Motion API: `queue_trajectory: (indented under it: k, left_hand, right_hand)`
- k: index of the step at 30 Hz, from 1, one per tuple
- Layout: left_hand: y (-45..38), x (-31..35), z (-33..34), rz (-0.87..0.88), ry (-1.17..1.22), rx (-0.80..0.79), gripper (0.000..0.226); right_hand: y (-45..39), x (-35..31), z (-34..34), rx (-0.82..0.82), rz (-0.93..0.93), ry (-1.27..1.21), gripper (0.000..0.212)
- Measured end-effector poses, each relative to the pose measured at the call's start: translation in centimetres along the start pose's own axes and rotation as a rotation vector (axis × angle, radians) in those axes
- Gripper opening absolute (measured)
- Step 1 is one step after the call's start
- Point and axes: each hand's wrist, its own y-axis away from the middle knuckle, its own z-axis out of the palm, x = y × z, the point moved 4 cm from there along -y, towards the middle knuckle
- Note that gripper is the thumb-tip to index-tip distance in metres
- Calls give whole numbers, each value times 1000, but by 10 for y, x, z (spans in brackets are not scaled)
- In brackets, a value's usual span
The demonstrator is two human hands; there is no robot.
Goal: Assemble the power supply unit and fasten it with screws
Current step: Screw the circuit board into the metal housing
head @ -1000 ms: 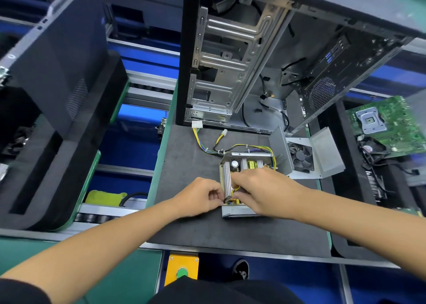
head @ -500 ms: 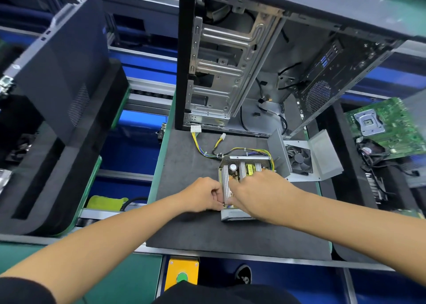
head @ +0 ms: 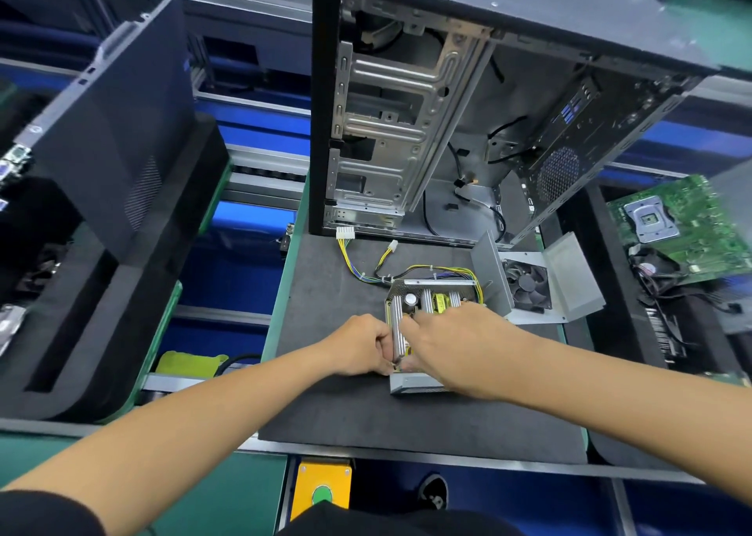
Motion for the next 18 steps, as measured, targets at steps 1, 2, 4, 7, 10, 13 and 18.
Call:
queue_trajectory:
  k: [1, 2, 4, 7, 10, 13, 18]
  left_hand:
    - [0, 1, 0, -2, -2, -3, 36]
    - [1, 1, 0, -4, -4, -13, 36]
    - [1, 1, -1, -9, -4, -24, 35]
    - [1, 1, -2, -24, -1, -17, 34]
    - [2, 2, -3, -24, -2, -2, 39]
    - [3, 2, -2, -17, 12, -16, 36]
    - [3, 3, -3, -38, 24, -18, 35]
  right_hand:
    - [2, 1, -1, -4, -17, -46, 20]
    - [2, 1, -3, -22, -42, -77, 20]
    - [1, 2, -5, -43, -55, -80, 21]
    - [-4, 3, -3, -13, 24, -36, 11]
    - [-5, -1, 1, 1, 54, 10, 16]
    - [0, 1, -2, 8, 29, -84, 21]
    - [-2, -1, -4, -40, 38, -119, 12]
